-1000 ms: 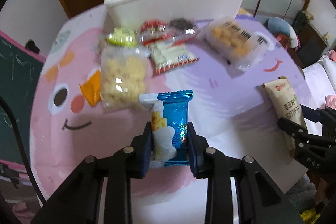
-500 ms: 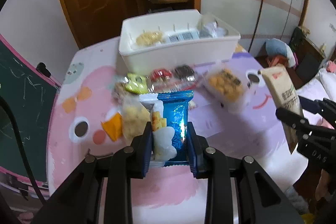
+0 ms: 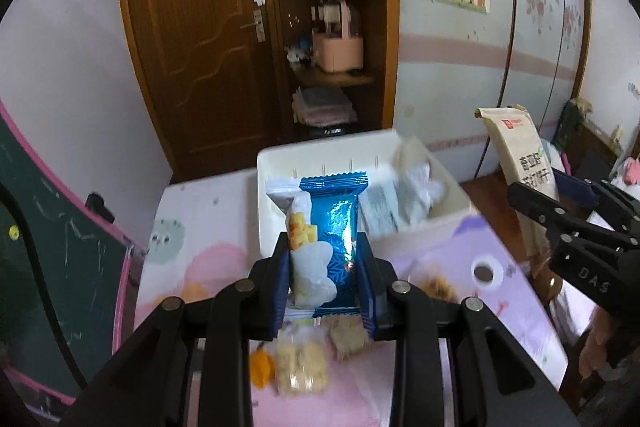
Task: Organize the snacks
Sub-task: 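Carry both snacks into the white basket and open both tools, then withdraw both tools from the basket toward the remaining snacks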
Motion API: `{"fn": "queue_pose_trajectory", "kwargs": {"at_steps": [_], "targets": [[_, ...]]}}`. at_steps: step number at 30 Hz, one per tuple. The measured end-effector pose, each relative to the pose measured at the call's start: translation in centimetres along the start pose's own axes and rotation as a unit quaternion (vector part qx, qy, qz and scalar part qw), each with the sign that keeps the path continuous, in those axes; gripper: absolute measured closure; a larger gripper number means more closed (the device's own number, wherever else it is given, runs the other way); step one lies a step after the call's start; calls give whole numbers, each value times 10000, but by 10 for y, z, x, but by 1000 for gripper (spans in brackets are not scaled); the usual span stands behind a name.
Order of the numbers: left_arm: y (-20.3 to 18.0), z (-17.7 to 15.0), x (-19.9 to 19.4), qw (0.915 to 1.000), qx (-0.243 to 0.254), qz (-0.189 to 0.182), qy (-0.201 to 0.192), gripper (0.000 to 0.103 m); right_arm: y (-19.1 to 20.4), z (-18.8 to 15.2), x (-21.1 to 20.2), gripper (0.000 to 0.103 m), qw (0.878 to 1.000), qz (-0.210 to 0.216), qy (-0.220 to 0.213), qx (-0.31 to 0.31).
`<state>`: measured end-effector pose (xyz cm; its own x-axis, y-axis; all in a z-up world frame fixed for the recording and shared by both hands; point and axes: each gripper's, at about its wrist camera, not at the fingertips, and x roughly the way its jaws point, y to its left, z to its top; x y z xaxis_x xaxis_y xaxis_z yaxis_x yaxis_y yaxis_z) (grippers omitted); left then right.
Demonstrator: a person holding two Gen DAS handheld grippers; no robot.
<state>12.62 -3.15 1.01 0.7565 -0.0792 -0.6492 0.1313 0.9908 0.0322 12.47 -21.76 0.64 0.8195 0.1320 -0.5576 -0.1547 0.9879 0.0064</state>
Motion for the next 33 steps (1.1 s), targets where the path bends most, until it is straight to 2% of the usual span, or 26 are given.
{"fn": "queue_pose_trajectory", "kwargs": {"at_steps": [5,11,15,20,22,23,24,26,27,29,33], "targets": [[5,48,31,9999,-49,123,-59,75,-2,41,25,50,9999,69,-144,48],[17,89,90,9993,-212,172,268,75,-7,73,76,49,9997,203,149,62],[24,98,129,9980,-299,189,524,75,-5,82,114,49,9984,268,488,118],[25,94,168,9962,-314,288,758,75,1,80,163,48,9938,407,1013,233],[22,92,177,9959,-273,272,823,69,2,77,177,48,9914,508,1171,299],[21,91,178,9960,-243,235,829,56,2,75,182,46,9906,469,1242,336],[19,90,178,9963,-182,180,817,39,3,74,184,37,9901,438,1283,353],[17,88,174,9973,-36,351,651,24,1,69,182,34,9908,237,1279,374],[16,88,170,9975,19,412,567,20,0,69,181,32,9908,245,1276,376],[17,85,163,9977,30,420,528,20,-2,63,176,32,9899,285,1321,427],[23,77,145,9985,-90,200,509,20,-3,49,153,32,9901,201,1332,405]]}}
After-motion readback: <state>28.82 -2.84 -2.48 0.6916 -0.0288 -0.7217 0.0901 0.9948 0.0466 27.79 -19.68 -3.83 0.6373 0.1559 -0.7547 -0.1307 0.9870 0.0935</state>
